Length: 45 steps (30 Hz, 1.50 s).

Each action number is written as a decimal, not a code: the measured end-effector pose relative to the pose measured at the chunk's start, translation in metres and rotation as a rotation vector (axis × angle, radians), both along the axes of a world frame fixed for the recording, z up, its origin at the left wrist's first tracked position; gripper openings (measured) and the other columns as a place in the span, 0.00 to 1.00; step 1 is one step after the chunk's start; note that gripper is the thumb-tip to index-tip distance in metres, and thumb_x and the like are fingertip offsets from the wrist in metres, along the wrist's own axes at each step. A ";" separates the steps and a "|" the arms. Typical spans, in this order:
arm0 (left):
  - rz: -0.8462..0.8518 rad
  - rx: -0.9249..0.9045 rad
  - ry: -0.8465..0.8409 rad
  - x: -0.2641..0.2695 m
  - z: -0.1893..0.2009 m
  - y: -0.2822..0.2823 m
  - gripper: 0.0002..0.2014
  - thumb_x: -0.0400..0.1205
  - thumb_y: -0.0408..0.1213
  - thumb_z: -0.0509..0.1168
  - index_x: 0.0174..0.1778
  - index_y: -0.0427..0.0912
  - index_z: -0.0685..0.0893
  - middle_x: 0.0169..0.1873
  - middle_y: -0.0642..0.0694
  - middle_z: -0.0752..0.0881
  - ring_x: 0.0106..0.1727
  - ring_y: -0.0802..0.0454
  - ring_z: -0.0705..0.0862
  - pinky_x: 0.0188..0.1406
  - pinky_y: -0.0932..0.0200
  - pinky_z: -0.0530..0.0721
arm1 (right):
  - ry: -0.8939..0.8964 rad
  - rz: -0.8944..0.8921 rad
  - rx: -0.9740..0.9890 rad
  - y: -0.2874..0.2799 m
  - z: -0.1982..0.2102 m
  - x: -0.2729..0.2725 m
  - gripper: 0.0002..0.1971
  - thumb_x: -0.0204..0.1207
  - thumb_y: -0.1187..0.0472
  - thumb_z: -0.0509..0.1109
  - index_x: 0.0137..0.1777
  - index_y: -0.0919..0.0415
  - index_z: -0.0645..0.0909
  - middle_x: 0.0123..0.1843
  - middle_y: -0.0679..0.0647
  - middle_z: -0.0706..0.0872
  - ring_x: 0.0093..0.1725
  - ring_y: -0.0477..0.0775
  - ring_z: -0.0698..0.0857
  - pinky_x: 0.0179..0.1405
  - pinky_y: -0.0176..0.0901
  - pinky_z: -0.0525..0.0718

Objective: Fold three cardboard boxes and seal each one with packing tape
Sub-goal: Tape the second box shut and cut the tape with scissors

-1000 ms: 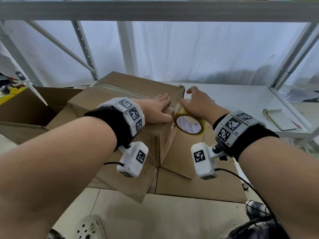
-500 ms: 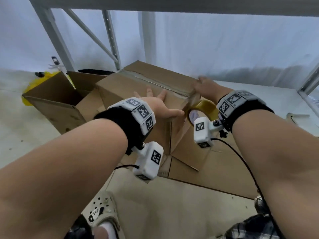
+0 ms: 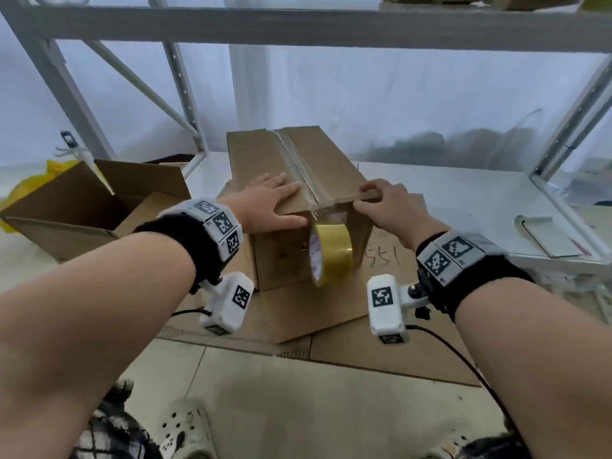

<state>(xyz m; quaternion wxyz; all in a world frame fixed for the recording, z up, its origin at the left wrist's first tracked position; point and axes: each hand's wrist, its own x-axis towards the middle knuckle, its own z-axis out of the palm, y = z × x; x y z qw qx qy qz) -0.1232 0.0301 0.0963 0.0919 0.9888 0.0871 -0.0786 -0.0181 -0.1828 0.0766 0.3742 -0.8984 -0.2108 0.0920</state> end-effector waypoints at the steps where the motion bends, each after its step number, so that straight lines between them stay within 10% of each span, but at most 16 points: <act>1: 0.017 0.022 0.043 0.002 -0.002 -0.001 0.41 0.78 0.70 0.52 0.84 0.59 0.46 0.85 0.51 0.44 0.84 0.46 0.41 0.80 0.39 0.43 | -0.066 0.022 -0.113 -0.001 -0.001 -0.004 0.23 0.78 0.50 0.68 0.73 0.48 0.73 0.69 0.58 0.71 0.58 0.53 0.76 0.55 0.35 0.70; 8: -0.111 0.016 -0.090 0.016 -0.007 -0.015 0.29 0.85 0.61 0.35 0.84 0.59 0.45 0.84 0.55 0.42 0.84 0.53 0.40 0.80 0.39 0.35 | -0.145 -0.187 0.040 0.022 -0.009 -0.020 0.21 0.79 0.47 0.66 0.65 0.59 0.73 0.59 0.58 0.75 0.52 0.54 0.78 0.47 0.39 0.77; 11: -0.210 0.044 -0.082 0.022 -0.009 -0.017 0.27 0.87 0.57 0.37 0.84 0.56 0.51 0.84 0.51 0.49 0.85 0.52 0.47 0.82 0.45 0.42 | 0.121 -0.123 0.093 0.029 -0.014 -0.028 0.30 0.73 0.38 0.62 0.64 0.63 0.79 0.55 0.55 0.85 0.52 0.56 0.84 0.50 0.47 0.83; 16: -0.252 0.113 -0.089 0.025 -0.012 -0.016 0.26 0.89 0.51 0.41 0.84 0.47 0.56 0.84 0.45 0.55 0.84 0.47 0.50 0.83 0.48 0.45 | 0.525 -0.055 0.292 0.027 -0.018 -0.043 0.18 0.78 0.50 0.65 0.60 0.63 0.78 0.51 0.60 0.85 0.48 0.59 0.84 0.44 0.49 0.82; 45: -0.259 0.331 -0.239 0.029 -0.028 -0.026 0.32 0.87 0.51 0.54 0.83 0.39 0.54 0.83 0.42 0.57 0.83 0.49 0.58 0.79 0.54 0.58 | 0.549 -0.006 0.199 0.021 -0.037 -0.056 0.18 0.77 0.47 0.71 0.58 0.62 0.80 0.49 0.56 0.88 0.49 0.53 0.87 0.45 0.46 0.87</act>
